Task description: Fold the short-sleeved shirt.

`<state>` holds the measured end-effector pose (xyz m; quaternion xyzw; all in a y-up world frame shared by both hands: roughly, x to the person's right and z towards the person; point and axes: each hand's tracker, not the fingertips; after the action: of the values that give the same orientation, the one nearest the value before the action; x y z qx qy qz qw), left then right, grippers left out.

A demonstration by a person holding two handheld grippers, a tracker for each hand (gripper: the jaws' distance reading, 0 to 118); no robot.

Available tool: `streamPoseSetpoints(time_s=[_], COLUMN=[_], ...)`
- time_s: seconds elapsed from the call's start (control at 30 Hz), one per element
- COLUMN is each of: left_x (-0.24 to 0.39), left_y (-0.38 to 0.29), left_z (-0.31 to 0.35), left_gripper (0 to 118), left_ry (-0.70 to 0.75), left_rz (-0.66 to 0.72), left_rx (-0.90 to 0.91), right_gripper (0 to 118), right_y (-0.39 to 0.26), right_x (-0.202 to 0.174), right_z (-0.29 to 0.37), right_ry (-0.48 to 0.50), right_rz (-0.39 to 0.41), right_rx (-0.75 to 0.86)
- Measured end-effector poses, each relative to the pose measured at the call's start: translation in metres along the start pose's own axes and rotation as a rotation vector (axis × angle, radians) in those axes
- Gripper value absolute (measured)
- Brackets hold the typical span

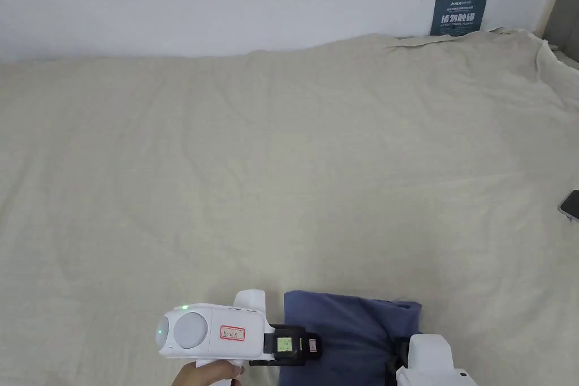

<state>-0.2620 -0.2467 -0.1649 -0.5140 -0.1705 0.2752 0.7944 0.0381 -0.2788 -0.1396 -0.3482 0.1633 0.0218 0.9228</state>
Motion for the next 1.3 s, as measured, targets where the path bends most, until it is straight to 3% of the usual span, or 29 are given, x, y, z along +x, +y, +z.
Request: streamPoseSetpoints(time_s=[0.1,0.3,0.5,0.73,0.93,1.3], left_x=[-0.002,0.011,0.028,0.018,-0.018,-0.116], left_y=[0.004,0.002,-0.002,0.012,0.021,0.038], left_z=[0.002,0.006,0.013,0.047,0.112,0.271], left_gripper=[40,27,23,22,22,22], left_ry=[-0.017,0.039,0.081,0.118,0.255,0.65], left_rz=[0.029,-0.004,-0.037,-0.086,-0.085,-0.032], left_rx=[-0.005,-0.001,0.008,0.02,0.054,0.085], right_gripper=[0,0,0,0,0,0], right_y=[0.0,0.002,0.014,0.055,0.085,0.131], right_x=[0.0,0.002,0.008,0.02,0.024,0.008], right_z=[0.0,0.002,0.018,0.058,0.075,0.086], right_ry=[0.003,0.01,0.039,0.045,0.031,0.039], right_rz=[-0.004,-0.014,-0.03,-0.01,0.013,0.031], right_rx=[-0.002,-0.006,0.01,0.179,0.27,0.383])
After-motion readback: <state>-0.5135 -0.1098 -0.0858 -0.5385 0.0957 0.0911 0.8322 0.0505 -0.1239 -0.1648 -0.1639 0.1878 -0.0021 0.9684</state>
